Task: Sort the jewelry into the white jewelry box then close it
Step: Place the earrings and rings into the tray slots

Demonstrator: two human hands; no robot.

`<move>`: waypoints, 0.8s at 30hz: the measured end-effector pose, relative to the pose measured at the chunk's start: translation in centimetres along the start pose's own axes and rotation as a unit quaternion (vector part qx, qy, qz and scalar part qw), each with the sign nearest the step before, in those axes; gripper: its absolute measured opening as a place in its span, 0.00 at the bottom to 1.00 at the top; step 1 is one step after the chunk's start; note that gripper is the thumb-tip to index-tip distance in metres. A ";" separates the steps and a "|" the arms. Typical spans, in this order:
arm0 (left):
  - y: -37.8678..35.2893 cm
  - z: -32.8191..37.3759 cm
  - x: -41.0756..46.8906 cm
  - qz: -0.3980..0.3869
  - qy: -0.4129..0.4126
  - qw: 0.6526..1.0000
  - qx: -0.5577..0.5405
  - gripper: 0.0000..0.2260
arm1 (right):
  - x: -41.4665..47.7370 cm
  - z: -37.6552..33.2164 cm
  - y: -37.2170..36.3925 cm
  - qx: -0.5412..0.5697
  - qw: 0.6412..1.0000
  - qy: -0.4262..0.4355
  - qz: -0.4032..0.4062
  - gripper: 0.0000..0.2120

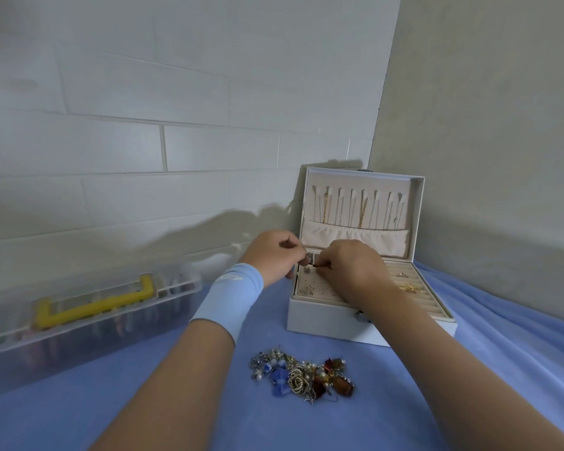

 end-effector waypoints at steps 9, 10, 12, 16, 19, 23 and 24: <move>-0.3 -0.8 0.1 -0.006 -0.001 1.000 -0.003 0.07 | -0.6 -0.5 0.5 -0.026 0.998 0.030 -0.051 0.12; -0.2 -0.8 0.1 -0.006 -0.002 1.000 -0.004 0.07 | -0.8 -0.4 0.7 -0.014 0.998 0.023 -0.051 0.13; 0.1 -0.7 0.1 -0.001 -0.002 1.000 -0.015 0.06 | -1.4 0.1 0.8 0.040 0.998 -0.004 -0.050 0.16; 0.5 -0.6 -0.3 0.003 -0.003 0.998 -0.065 0.06 | -2.6 1.7 1.4 0.094 0.993 -0.053 -0.039 0.20; 0.2 -0.3 -0.4 -0.017 -0.002 0.995 -0.101 0.05 | -3.3 2.1 2.0 0.097 0.994 -0.052 -0.024 0.19; 0.0 0.1 -0.4 -0.035 0.009 0.989 -0.141 0.05 | -2.5 0.7 3.1 0.225 0.974 -0.009 0.022 0.17; 0.0 0.2 -0.4 -0.038 0.014 0.988 -0.150 0.06 | -2.0 0.2 3.6 0.270 0.962 -0.005 0.032 0.16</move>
Point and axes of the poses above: each hand's wrist, its own x-axis towards the middle knuckle, its own y-axis out of the back of the hand, z = x × y, the point moved 5 cm from there along x, towards the middle knuckle, and after that the axes turned 11 degrees about x, right-handed, at the moved point
